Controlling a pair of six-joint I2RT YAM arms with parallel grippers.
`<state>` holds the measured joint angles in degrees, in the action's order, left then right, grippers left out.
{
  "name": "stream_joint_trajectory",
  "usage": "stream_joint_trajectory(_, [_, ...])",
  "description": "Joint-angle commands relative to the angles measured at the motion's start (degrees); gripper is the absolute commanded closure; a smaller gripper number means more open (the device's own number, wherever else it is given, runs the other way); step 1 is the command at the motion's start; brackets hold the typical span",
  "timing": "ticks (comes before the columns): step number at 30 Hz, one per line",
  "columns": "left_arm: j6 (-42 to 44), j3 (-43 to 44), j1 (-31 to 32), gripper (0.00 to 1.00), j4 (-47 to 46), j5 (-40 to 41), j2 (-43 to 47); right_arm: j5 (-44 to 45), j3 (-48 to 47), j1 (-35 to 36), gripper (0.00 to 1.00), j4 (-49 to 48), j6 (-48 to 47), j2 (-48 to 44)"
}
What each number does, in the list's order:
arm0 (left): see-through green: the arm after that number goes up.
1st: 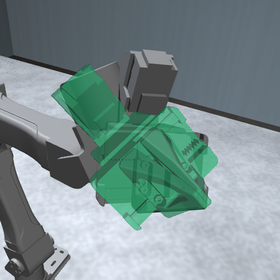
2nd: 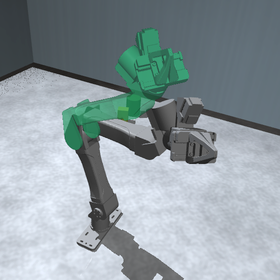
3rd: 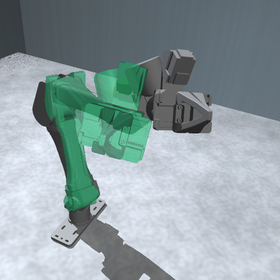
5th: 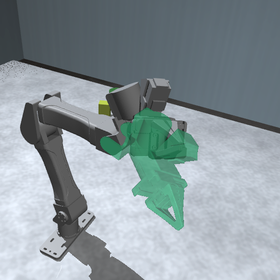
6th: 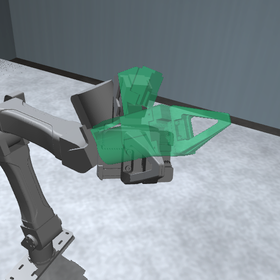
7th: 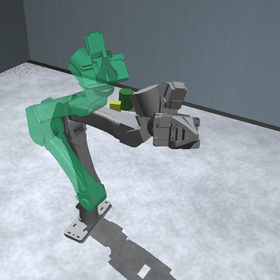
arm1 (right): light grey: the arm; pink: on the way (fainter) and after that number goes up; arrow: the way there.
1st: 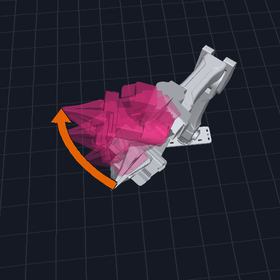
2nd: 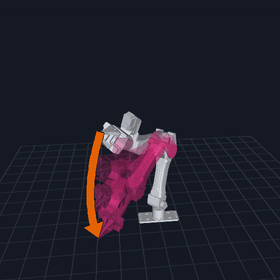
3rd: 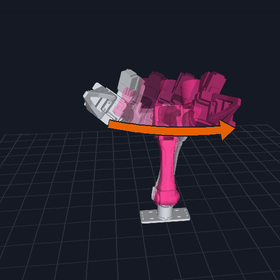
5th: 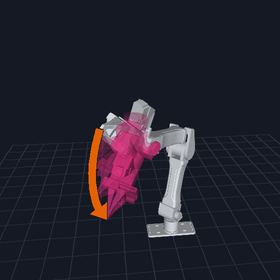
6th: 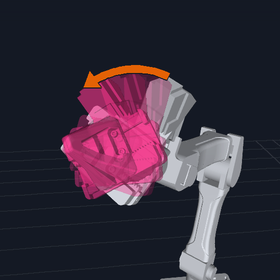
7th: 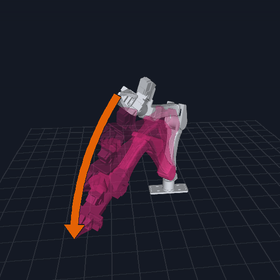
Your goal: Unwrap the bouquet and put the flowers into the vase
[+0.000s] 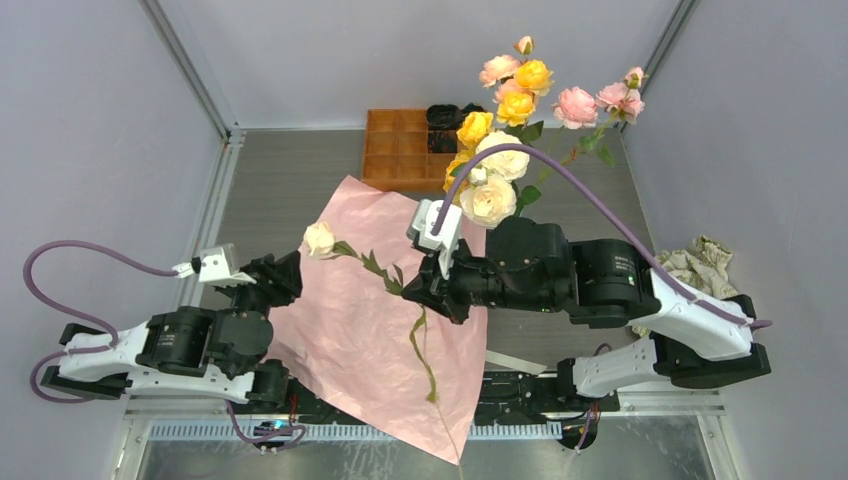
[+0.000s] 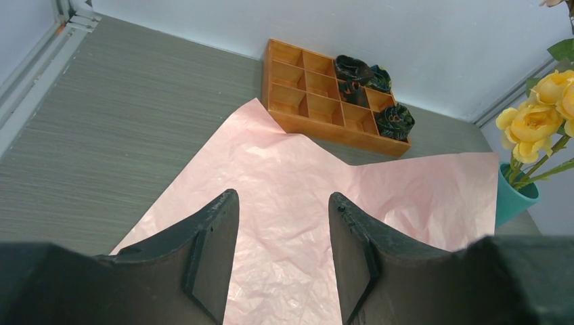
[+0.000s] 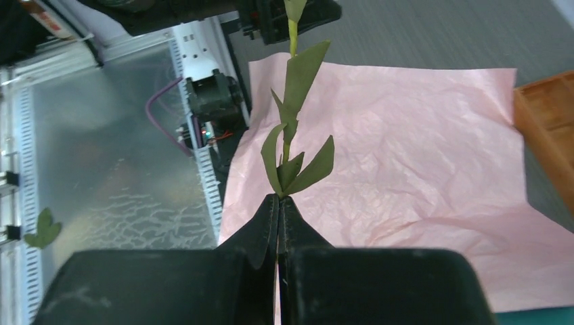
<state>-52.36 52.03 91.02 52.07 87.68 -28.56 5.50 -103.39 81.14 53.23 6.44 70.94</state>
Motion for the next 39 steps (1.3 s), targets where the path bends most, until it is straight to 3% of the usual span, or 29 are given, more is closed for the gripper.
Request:
stream_joint_trajectory(1, [-1.85, -0.04, 0.14, 0.48, -1.98, 6.45, 1.04, 18.18, -2.33, 3.13, 0.99, -0.94, -0.49, -4.65])
stream_joint_trajectory(11, [-1.87, 0.52, 0.12, 0.48, -1.55, 6.71, 0.67, 53.26, -3.78, 4.7, 0.99, 9.69, 3.87, -9.5])
stream_joint_trajectory(17, [-1.83, 0.77, 0.14, 0.48, -1.54, 7.15, 0.2, 64.78, -4.06, 4.68, 0.99, 11.58, 4.34, -11.75])
stream_joint_trajectory(20, [-1.87, 1.05, 0.12, 0.48, -1.54, 7.15, -0.17, 71.54, -3.75, 4.71, 0.99, 9.17, 0.22, -11.39])
stream_joint_trajectory(24, [-1.96, 1.23, 0.12, 0.47, -1.6, 7.18, -0.73, 78.12, -0.71, 4.71, 0.99, -3.29, -12.76, -11.53])
stream_joint_trajectory(30, [-2.09, 1.44, 0.12, 0.48, -1.62, 6.81, -1.17, 77.17, 7.86, 4.73, 0.99, -30.66, -32.59, -16.25])
stream_joint_trajectory(39, [-2.13, 1.49, 0.12, 0.47, -1.89, 6.87, -1.54, 74.93, 9.17, 3.02, 0.99, -51.31, -51.28, -13.07])
